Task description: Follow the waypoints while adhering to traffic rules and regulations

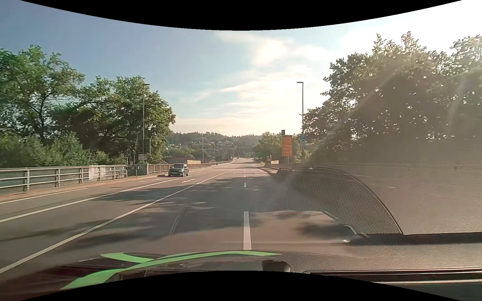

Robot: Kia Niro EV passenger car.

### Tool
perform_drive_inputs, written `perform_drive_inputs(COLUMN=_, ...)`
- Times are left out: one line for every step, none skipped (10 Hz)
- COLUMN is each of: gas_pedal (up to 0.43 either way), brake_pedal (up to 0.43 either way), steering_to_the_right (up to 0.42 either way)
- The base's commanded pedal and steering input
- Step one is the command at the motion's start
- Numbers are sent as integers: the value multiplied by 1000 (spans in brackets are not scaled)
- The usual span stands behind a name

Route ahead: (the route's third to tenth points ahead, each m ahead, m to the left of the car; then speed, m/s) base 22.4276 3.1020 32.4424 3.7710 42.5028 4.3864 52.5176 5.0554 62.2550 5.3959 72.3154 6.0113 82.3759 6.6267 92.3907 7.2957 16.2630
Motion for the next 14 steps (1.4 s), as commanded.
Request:
perform_drive_inputs(gas_pedal=0, brake_pedal=0, steering_to_the_right=-7)
perform_drive_inputs(gas_pedal=0, brake_pedal=0, steering_to_the_right=-6)
perform_drive_inputs(gas_pedal=0, brake_pedal=0, steering_to_the_right=-5)
perform_drive_inputs(gas_pedal=0, brake_pedal=0, steering_to_the_right=-5)
perform_drive_inputs(gas_pedal=0, brake_pedal=0, steering_to_the_right=-5)
perform_drive_inputs(gas_pedal=0, brake_pedal=0, steering_to_the_right=-5)
perform_drive_inputs(gas_pedal=0, brake_pedal=0, steering_to_the_right=-5)
perform_drive_inputs(gas_pedal=0, brake_pedal=0, steering_to_the_right=-5)
perform_drive_inputs(gas_pedal=0, brake_pedal=0, steering_to_the_right=-5)
perform_drive_inputs(gas_pedal=0, brake_pedal=0, steering_to_the_right=-5)
perform_drive_inputs(gas_pedal=0, brake_pedal=0, steering_to_the_right=-5)
perform_drive_inputs(gas_pedal=0, brake_pedal=0, steering_to_the_right=-5)
perform_drive_inputs(gas_pedal=8, brake_pedal=0, steering_to_the_right=-2)
perform_drive_inputs(gas_pedal=8, brake_pedal=0, steering_to_the_right=-1)
